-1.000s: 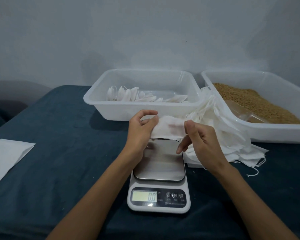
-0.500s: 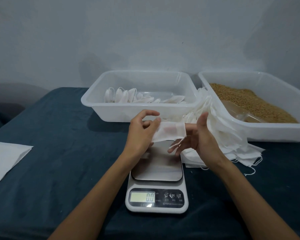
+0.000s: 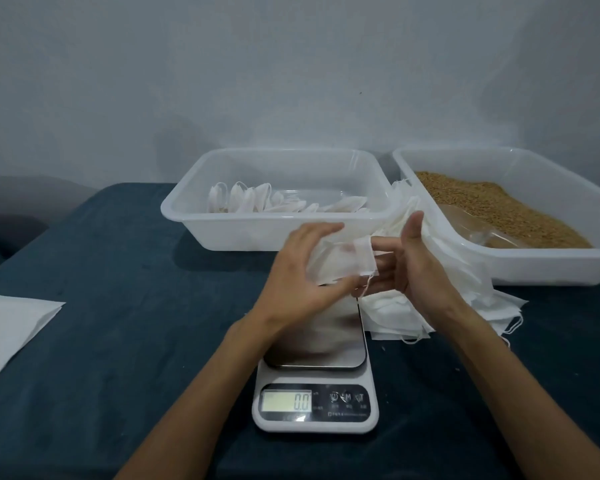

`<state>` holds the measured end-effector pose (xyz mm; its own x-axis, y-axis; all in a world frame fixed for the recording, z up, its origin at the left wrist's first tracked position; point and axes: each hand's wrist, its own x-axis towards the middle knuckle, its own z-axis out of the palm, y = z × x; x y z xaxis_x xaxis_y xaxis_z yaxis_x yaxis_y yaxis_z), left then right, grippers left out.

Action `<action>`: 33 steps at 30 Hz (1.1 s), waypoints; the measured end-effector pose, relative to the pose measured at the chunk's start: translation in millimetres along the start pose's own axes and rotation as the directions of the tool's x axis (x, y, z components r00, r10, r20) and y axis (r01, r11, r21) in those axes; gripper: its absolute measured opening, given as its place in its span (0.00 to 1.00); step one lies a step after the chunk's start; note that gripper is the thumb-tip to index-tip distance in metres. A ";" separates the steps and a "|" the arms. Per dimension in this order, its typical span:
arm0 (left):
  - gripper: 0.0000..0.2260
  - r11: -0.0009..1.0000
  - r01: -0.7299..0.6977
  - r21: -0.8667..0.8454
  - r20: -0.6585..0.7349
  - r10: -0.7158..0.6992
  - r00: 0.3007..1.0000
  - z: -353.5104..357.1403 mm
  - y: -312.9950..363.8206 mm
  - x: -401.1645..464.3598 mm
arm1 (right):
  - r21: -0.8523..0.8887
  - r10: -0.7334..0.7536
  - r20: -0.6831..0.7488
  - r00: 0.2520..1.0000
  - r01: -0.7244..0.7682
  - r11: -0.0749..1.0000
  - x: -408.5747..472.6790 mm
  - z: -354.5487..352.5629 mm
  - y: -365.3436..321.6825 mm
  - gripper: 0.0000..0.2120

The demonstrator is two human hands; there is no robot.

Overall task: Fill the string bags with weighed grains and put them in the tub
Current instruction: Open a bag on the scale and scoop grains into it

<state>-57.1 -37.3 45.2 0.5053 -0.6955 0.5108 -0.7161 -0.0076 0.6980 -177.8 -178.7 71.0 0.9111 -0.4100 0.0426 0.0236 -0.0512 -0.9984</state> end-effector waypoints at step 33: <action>0.16 0.850 0.221 -0.478 0.124 -0.183 0.975 14.4 8.0 -4.4 | -0.708 0.160 0.281 0.946 0.092 0.700 5.8 7.4 -115.0 0.46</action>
<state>-72.0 -44.6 41.3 0.5641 -0.7662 0.3077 -0.2673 0.1832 0.9460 -172.2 -168.4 185.8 0.9816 -0.1401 -0.1294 -0.1907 -0.7182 -0.6692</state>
